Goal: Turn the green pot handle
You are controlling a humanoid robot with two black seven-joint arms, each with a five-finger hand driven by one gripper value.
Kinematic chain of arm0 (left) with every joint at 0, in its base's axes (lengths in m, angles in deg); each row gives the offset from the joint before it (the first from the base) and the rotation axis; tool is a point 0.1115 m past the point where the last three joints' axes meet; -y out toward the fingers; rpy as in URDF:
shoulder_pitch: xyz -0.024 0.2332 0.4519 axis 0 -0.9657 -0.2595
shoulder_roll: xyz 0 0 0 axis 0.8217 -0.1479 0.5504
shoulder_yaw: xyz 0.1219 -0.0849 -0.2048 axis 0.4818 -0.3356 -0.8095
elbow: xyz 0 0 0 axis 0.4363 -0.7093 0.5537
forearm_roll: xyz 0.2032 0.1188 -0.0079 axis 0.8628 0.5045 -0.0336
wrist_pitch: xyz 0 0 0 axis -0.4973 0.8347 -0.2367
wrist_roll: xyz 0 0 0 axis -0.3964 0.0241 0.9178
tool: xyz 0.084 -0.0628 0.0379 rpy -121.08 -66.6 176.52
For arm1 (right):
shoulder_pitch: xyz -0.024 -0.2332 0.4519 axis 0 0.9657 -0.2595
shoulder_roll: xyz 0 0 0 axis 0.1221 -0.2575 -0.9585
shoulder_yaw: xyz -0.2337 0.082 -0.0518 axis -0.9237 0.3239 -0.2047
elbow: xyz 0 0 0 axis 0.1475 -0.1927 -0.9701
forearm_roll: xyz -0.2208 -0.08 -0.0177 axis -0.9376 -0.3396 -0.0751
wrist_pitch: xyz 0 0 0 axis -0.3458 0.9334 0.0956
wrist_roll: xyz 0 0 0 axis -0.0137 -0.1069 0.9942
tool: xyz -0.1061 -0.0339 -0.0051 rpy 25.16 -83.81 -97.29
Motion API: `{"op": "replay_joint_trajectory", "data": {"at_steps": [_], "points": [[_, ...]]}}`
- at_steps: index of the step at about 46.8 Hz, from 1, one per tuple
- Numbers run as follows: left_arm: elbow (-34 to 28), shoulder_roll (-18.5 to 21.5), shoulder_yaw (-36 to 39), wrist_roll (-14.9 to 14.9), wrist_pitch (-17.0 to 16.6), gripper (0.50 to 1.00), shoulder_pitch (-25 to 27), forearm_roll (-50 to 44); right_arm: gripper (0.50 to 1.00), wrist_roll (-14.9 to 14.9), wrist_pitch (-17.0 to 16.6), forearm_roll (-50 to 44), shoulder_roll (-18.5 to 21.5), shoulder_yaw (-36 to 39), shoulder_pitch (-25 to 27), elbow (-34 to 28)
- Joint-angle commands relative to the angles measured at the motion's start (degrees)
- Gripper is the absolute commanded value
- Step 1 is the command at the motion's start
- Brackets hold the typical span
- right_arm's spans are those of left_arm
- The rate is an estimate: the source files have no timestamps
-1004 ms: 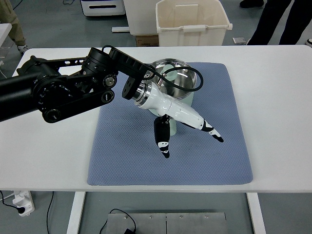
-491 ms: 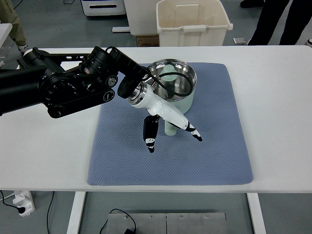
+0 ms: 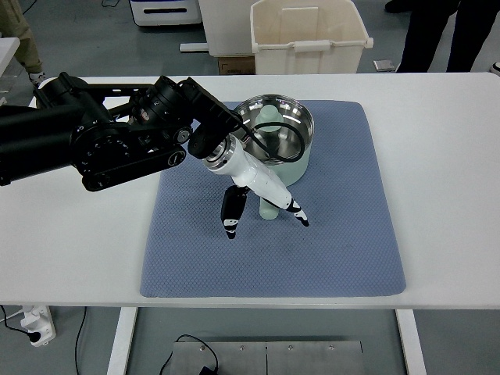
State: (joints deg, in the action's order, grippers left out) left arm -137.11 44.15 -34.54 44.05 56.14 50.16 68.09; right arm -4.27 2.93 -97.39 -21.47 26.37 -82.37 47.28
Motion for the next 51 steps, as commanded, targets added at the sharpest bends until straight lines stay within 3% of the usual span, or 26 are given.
{"op": "replay_joint_trajectory", "data": {"at_steps": [1,21,36,51], "points": [[-0.03,0.00,0.78,-0.02,0.00,1.000,0.09,0.47,1.000,0.00,0.00,0.00,0.00,0.00,0.00,-0.02],[0.23,-1.14,0.96,-2.04,0.00,1.000,1.94,3.28,1.000,0.00,0.00,0.00,0.00,0.00,0.00,-0.02],[0.24,-1.84,5.70,-2.57,0.00,1.000,4.49,4.95,1.000,0.00,0.00,0.00,0.00,0.00,0.00,-0.02],[0.32,-1.84,9.75,-4.94,0.00,1.000,6.86,7.76,1.000,0.00,0.00,0.00,0.00,0.00,0.00,-0.02]]}}
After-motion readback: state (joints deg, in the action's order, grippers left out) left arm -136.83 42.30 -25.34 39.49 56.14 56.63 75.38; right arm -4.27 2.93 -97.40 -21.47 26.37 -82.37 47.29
